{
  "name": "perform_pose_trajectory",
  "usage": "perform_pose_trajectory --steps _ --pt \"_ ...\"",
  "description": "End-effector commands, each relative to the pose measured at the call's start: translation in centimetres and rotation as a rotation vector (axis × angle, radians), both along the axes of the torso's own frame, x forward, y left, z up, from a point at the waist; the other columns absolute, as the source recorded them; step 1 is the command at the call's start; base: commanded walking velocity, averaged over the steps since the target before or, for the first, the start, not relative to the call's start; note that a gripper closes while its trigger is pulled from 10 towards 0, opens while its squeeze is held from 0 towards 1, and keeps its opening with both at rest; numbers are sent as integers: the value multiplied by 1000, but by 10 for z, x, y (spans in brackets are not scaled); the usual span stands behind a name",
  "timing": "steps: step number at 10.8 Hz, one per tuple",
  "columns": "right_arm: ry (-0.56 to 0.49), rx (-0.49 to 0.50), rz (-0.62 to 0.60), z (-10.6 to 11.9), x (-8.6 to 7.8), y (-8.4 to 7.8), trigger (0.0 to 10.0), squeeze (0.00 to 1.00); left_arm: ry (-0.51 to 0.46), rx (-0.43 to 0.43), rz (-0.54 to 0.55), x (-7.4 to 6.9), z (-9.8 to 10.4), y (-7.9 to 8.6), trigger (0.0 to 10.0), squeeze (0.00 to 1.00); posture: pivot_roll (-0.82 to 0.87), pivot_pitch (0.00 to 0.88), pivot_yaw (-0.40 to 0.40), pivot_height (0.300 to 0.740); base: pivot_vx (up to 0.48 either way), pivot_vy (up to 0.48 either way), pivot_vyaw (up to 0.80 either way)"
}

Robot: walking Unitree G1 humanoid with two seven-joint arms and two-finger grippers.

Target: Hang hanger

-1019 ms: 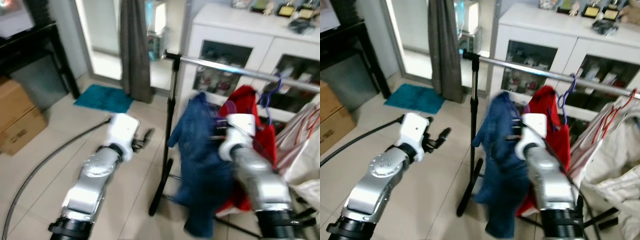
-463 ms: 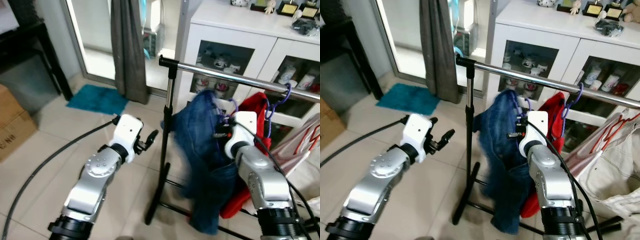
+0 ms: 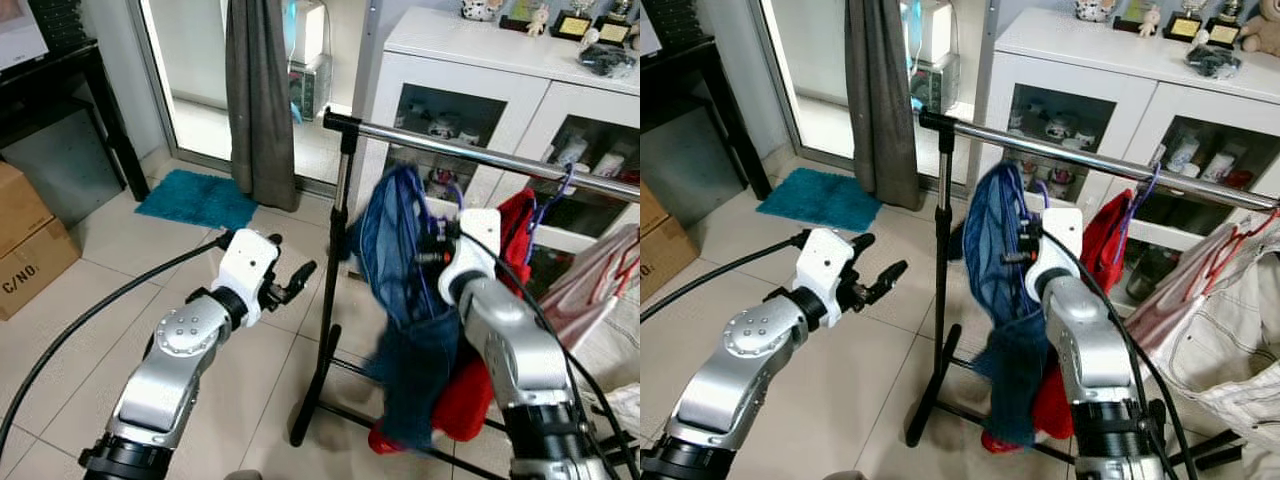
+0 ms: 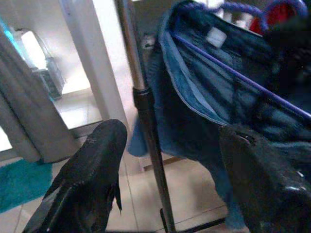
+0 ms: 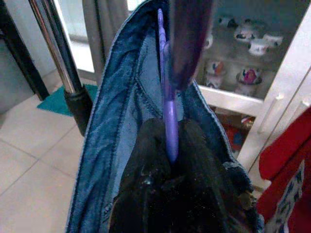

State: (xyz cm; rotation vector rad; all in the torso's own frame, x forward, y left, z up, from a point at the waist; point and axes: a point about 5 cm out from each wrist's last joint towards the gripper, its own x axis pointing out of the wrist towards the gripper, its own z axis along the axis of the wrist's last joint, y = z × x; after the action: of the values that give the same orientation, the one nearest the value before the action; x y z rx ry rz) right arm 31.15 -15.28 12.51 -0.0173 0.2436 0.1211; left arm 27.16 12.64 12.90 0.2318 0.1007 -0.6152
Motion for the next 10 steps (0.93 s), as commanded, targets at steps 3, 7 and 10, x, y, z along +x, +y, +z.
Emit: perform_pose_trajectory --steps 3,7,10 --pt "-92 -44 -35 32 30 2 10000 0 -52 -92 -170 -7 19 -18 10000 0 140 0 -34 740 0 0 0" --pt "-72 -91 -42 43 58 9 10000 0 -60 -103 -222 -10 24 -21 10000 0 147 0 -39 740 0 0 0" --pt "6 -100 -52 46 74 17 10000 0 -56 -95 -228 -11 23 -21 10000 0 148 0 -47 740 0 0 0"
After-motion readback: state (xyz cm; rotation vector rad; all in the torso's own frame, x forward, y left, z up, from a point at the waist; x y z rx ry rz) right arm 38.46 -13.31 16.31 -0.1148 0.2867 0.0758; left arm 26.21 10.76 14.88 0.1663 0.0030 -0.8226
